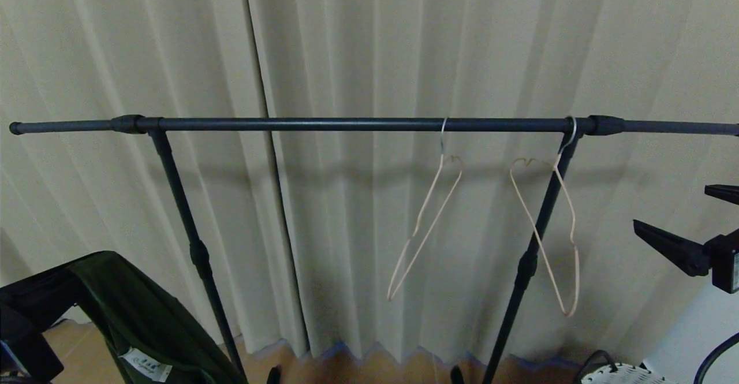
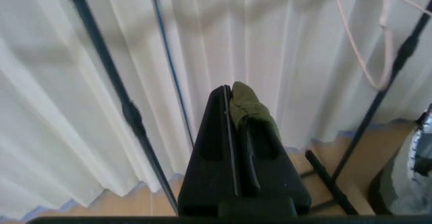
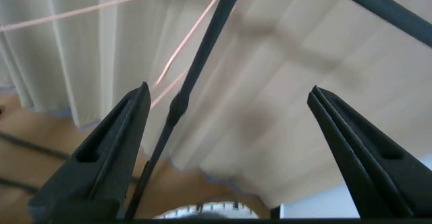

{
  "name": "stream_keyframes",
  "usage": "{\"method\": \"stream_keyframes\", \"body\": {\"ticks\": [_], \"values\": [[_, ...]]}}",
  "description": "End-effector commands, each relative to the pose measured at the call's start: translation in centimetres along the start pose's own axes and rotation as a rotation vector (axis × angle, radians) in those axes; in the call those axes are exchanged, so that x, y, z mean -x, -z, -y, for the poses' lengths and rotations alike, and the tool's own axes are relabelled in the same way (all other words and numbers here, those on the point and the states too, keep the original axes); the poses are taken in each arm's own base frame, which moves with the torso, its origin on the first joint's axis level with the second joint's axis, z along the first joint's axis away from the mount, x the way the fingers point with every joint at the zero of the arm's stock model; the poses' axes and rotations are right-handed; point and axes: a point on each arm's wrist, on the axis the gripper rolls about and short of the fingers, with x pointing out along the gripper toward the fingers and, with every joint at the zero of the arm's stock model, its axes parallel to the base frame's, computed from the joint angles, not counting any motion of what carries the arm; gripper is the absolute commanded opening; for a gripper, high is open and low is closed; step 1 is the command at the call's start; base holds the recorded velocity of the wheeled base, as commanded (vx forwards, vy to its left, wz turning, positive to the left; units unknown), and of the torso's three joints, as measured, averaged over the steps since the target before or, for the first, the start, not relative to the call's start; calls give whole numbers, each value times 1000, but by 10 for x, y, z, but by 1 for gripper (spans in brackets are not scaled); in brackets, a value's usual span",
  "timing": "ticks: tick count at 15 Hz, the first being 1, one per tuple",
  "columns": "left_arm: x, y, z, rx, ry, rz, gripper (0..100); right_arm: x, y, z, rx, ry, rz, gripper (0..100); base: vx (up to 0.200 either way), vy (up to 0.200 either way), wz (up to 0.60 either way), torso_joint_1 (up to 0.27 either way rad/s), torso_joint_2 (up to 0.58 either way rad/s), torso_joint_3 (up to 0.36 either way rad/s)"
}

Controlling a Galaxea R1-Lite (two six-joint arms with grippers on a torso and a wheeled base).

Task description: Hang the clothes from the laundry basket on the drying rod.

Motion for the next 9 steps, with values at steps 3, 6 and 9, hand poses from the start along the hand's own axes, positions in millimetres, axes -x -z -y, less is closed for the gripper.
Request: {"method": "stream_keyframes", "body": {"ticks": [3,6,9], "values": [[0,6,1,-18,2,-17,0,-14,5,-2,-45,-20,-60,100,200,0,0,1,7,4],[2,7,1,-42,2,-17,0,-26,8,-6,-145,-43,-116,100,0,0,0,0,0,0],[1,8,1,-40,3,-22,0,-26,11,-14,-142,-92,-157,100,0,0,0,0,0,0]]}}
